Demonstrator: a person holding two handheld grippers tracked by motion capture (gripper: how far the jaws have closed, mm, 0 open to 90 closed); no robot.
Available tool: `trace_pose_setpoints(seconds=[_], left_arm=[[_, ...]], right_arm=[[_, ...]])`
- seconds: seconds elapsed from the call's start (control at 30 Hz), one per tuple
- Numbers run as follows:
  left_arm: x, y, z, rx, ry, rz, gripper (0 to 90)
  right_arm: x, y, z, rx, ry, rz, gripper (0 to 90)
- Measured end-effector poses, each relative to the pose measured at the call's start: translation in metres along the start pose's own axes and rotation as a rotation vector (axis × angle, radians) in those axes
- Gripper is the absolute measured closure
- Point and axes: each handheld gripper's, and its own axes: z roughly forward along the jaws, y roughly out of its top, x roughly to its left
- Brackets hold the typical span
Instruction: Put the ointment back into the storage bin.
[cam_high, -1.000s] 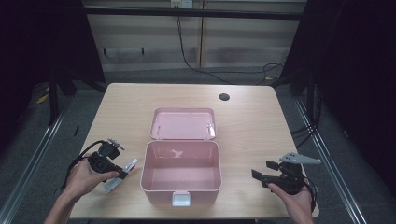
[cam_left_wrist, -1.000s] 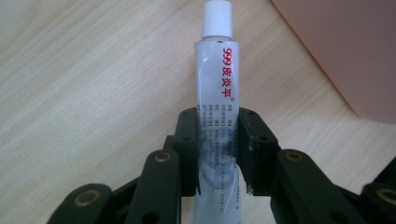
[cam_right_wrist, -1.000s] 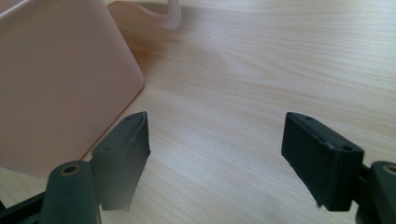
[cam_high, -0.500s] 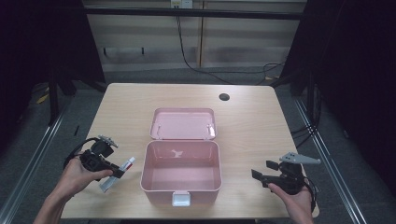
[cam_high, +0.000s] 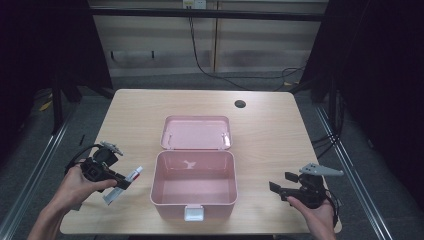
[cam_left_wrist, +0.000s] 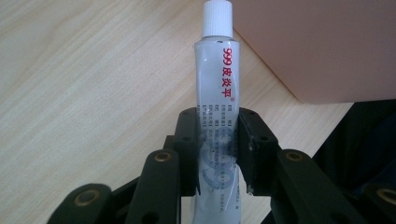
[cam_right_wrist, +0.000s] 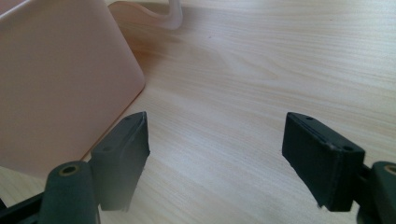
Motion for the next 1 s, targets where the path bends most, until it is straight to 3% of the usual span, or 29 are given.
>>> trace_pose_setpoints(seconds=[0.13, 0.23, 0.3, 0.6, 1.0], left_arm=[[-0.001, 0.001, -0.005, 0.006, 0.003, 0.008, 71.0], [-0.001, 0.002, -0.009, 0.009, 0.014, -0.018, 71.1], [-0.001, 0.003, -0.012, 0.008, -0.002, -0.016, 71.0], [-0.002, 0.004, -0.026, -0.004, -0.026, 0.007, 70.9], [-0.012, 0.009, -0.04, -0.005, -0.025, 0.049, 71.0]], right_arm=[[0.0, 0.0, 0.0, -0.001, 0.0, -0.001, 22.7], [0.0, 0.0, 0.0, 0.0, 0.001, 0.0, 22.6], [0.0, 0.0, 0.0, -0.001, 0.0, -0.001, 22.5], [0.0, 0.0, 0.0, 0.0, 0.002, 0.0, 22.4], [0.001, 0.0, 0.001, 0.003, 0.008, -0.005, 20.8]])
